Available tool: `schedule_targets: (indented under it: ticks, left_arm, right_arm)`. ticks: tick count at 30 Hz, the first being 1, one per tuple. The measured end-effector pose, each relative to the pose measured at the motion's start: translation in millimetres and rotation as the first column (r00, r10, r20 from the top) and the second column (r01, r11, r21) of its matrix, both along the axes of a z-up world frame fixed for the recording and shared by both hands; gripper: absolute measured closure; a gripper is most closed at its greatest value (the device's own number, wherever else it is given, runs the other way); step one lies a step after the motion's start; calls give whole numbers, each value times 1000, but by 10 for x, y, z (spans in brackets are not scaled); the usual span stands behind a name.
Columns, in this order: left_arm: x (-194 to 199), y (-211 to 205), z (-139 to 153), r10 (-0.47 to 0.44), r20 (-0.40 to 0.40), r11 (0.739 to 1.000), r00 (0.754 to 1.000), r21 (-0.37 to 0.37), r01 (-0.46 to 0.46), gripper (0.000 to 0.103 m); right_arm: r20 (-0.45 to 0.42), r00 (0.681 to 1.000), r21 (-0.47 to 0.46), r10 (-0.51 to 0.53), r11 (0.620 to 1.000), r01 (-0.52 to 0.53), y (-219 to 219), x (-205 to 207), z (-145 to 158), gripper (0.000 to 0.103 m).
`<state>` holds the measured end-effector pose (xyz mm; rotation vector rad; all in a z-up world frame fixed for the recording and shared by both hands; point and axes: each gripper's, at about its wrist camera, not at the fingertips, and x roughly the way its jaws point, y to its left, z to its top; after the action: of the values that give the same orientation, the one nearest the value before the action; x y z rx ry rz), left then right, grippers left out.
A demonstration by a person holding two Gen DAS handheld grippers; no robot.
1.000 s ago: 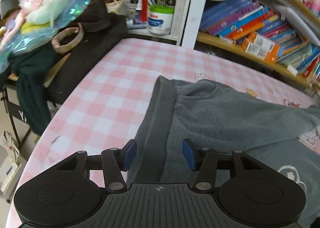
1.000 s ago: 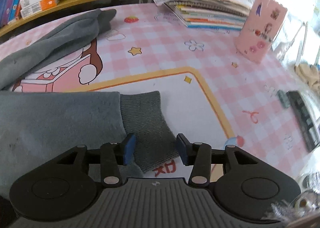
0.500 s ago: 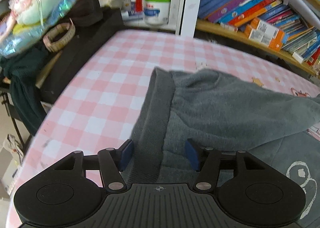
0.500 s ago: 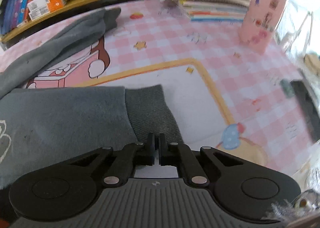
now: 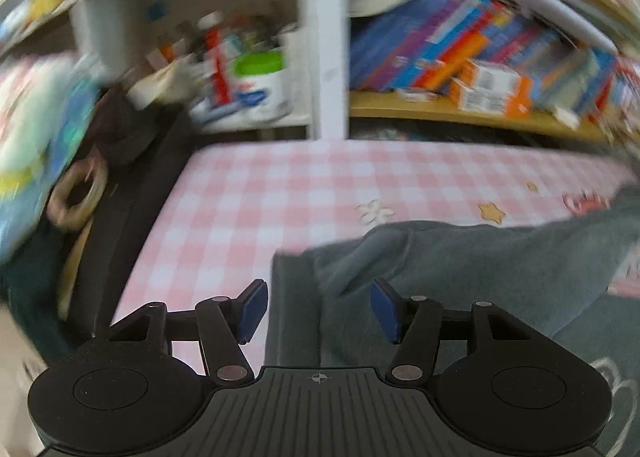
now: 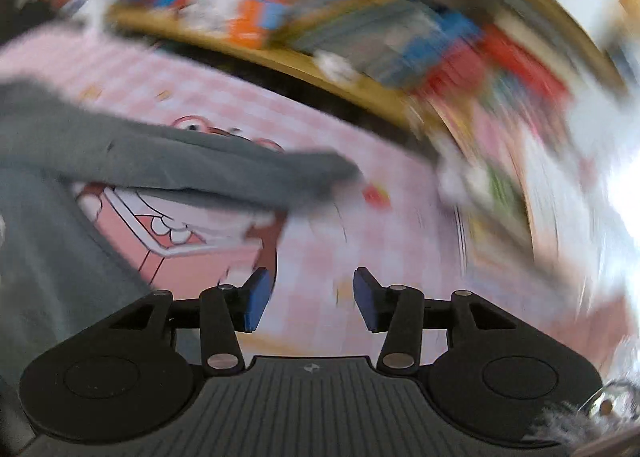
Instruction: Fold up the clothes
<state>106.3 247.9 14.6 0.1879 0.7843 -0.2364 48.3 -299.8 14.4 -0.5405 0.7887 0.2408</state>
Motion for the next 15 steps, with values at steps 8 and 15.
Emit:
schedule_targets:
  ticks: [8,15]
  left_arm:
    - [457,-386,-150,-210,-40,959,977,184,214,45]
    - [787,-532,-503,-281,-171,903,944,286,320,44]
  right_arm:
    - [-47,963,-155,266,950,-270,310,823,-138,61]
    - [-189,891,-246,412,859,-449,467,1135,-470,62]
